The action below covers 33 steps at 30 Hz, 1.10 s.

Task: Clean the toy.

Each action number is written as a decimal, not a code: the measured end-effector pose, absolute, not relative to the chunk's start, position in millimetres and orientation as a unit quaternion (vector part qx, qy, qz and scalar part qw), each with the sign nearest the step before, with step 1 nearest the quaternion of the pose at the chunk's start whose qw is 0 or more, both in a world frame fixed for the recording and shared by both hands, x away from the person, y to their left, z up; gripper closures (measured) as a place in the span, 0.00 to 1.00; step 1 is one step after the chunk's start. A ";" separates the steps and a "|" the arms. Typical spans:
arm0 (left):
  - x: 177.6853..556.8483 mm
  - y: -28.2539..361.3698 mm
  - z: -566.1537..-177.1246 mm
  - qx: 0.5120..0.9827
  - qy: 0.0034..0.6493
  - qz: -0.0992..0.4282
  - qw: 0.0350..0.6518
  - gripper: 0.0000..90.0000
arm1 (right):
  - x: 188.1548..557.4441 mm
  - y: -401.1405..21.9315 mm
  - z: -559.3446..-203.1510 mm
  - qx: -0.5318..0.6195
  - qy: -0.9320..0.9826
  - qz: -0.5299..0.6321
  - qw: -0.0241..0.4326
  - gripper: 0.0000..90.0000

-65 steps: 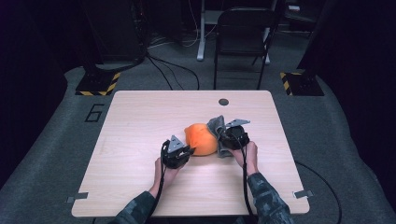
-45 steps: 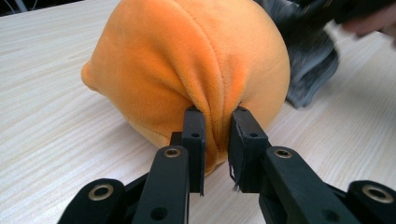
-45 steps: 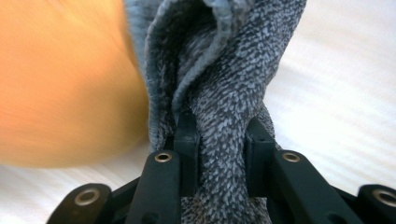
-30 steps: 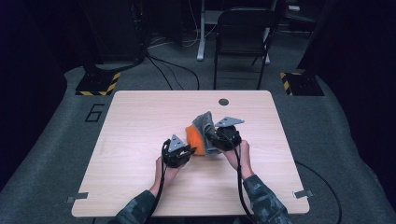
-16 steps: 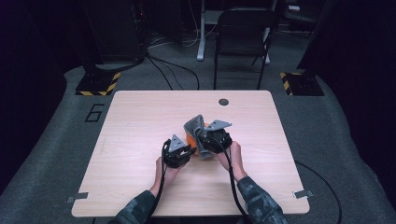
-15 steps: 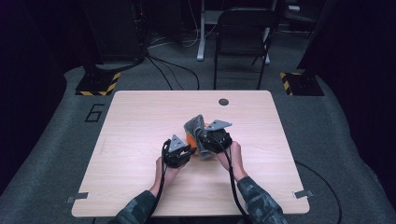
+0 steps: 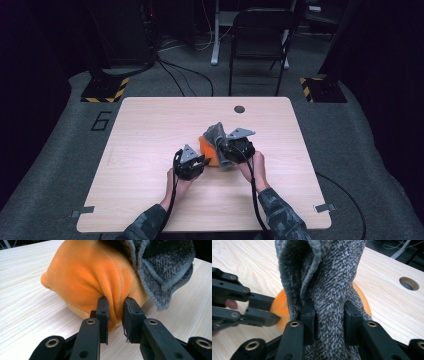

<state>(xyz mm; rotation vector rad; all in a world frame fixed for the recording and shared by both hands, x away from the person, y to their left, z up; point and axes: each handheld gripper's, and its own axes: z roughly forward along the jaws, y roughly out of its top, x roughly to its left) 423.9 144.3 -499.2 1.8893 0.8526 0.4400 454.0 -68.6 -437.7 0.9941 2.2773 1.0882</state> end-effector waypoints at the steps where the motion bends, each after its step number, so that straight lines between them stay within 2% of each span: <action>1: 423.9 144.5 -499.4 0.777 0.351 0.181 0.490 0.84 | 454.4 -70.5 -438.2 0.366 0.817 0.393 0.211 0.74; 17: 424.5 142.3 -498.2 0.779 0.349 0.175 0.490 0.84 | 467.4 -106.6 -452.7 0.410 0.804 0.382 0.199 0.74; 26: 426.0 143.3 -498.8 0.778 0.350 0.180 0.489 0.84 | 479.0 -120.4 -473.2 0.459 0.793 0.355 0.185 0.76; 33: 426.7 144.2 -499.2 0.778 0.353 0.175 0.490 0.84 | 487.2 -120.5 -495.4 0.464 0.810 0.300 0.196 0.77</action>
